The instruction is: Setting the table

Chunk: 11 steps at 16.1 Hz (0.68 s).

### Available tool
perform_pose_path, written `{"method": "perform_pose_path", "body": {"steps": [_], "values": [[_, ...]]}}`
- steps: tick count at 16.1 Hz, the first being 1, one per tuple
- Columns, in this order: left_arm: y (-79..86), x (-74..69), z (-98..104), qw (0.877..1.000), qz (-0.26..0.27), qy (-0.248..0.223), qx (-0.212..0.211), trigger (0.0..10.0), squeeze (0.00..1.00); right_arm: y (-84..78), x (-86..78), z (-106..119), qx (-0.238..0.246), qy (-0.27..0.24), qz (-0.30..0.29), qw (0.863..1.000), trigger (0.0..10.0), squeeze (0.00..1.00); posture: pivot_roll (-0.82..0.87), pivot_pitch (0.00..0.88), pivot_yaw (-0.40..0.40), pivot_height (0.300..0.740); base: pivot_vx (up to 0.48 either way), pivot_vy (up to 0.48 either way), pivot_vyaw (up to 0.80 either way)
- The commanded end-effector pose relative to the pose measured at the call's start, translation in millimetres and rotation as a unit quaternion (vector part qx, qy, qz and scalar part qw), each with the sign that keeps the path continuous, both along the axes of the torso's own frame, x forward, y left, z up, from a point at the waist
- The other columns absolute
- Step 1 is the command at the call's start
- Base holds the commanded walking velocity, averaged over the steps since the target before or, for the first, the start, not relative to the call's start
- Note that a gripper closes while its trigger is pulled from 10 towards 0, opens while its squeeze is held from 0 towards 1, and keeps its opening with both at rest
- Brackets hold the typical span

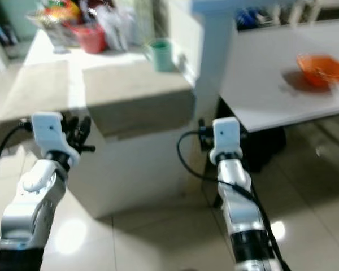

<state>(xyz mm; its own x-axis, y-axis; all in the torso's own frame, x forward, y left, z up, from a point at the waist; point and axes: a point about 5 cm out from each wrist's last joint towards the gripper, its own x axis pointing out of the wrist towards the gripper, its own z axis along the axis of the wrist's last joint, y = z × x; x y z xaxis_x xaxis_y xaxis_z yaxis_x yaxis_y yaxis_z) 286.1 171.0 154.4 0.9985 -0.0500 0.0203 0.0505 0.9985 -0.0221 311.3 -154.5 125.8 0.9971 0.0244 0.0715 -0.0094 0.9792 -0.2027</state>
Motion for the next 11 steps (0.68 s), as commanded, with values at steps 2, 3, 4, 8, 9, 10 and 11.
{"method": "perform_pose_path", "body": {"steps": [2,3,4,8,9,10,11], "values": [[6.8,0.1,4,1.000,0.009,-0.009,0.012,10.0,0.00,13.6,2.6,7,-0.002,-0.016,0.025,1.000,10.0,0.00,-0.10,0.000,0.052,0.740,0.471,0.000,0.00],[6.6,0.2,5,1.000,0.008,-0.010,0.013,10.0,0.00,14.0,2.6,7,-0.004,-0.017,0.026,1.000,10.0,0.00,-0.10,0.002,0.052,0.740,0.480,0.000,0.00],[5.5,0.2,5,1.000,0.006,-0.012,0.015,10.0,0.00,16.3,2.9,8,0.000,-0.018,0.034,0.999,10.0,0.00,-0.10,0.002,0.052,0.740,0.480,0.000,0.00],[1.7,0.7,6,1.000,-0.002,-0.017,0.023,10.0,0.00,23.5,2.7,11,-0.010,-0.029,0.051,0.998,10.0,0.00,-0.10,0.000,0.053,0.740,0.480,0.000,0.00],[0.9,0.8,6,1.000,-0.004,-0.017,0.020,10.0,0.00,27.5,3.1,12,-0.010,-0.031,0.060,0.998,10.0,0.00,-0.10,0.000,0.054,0.740,0.480,0.000,0.00],[0.9,0.9,6,1.000,-0.006,-0.016,0.021,10.0,0.00,30.5,3.5,13,-0.006,-0.032,0.067,0.997,10.0,0.00,-0.10,0.000,0.054,0.740,0.469,0.000,0.00],[0.8,1.0,6,1.000,-0.007,-0.016,0.020,10.0,0.00,31.5,3.8,14,-0.005,-0.032,0.071,0.997,10.0,0.00,-0.09,0.000,0.055,0.740,0.469,0.000,0.00]]}}
